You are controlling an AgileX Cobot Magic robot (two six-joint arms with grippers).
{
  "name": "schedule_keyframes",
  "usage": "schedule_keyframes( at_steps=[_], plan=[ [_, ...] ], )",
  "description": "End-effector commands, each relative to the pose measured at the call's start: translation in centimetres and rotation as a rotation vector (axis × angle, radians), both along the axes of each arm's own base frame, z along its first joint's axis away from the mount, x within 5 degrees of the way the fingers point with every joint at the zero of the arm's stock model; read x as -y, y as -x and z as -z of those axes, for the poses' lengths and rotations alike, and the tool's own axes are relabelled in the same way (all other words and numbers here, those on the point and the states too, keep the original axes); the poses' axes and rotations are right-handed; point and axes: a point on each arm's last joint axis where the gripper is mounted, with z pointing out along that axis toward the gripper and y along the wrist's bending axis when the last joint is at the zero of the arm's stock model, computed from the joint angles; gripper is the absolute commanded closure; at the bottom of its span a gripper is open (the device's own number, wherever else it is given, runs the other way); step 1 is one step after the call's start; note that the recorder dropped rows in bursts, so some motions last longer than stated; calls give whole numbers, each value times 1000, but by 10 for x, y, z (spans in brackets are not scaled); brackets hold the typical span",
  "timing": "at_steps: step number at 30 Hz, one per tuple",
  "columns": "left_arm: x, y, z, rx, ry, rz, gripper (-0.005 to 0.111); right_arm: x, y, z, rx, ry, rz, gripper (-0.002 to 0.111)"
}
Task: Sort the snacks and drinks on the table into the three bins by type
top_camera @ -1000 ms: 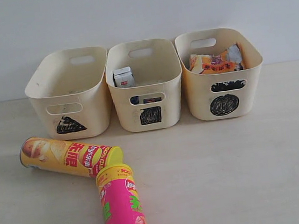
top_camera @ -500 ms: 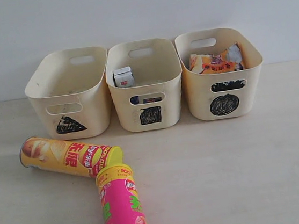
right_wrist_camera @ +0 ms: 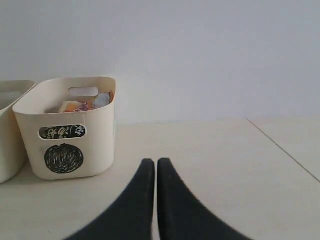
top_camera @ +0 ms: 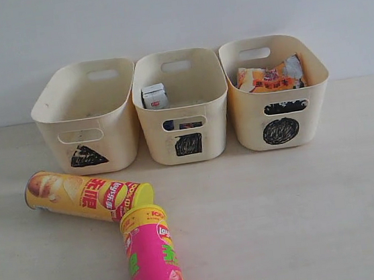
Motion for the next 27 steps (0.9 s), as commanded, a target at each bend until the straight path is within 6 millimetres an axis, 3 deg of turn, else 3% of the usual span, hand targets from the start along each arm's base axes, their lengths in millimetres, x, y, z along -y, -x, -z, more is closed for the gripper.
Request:
schedule_keyframes(
  at_steps=[1, 10, 15, 27],
  plan=[
    [6, -39, -6, -286, -257, 55, 102, 0, 0, 2, -9, 11, 8, 109],
    [38, -98, -3, -808, -443, 432, 102, 0, 0, 2, -7, -30, 8, 109],
    [56, -112, 7, -924, -533, 450, 102, 0, 0, 2, -7, -34, 8, 109],
    [102, -128, 40, -1104, -479, 472, 102, 0, 0, 2, -7, -34, 8, 109]
  ],
)
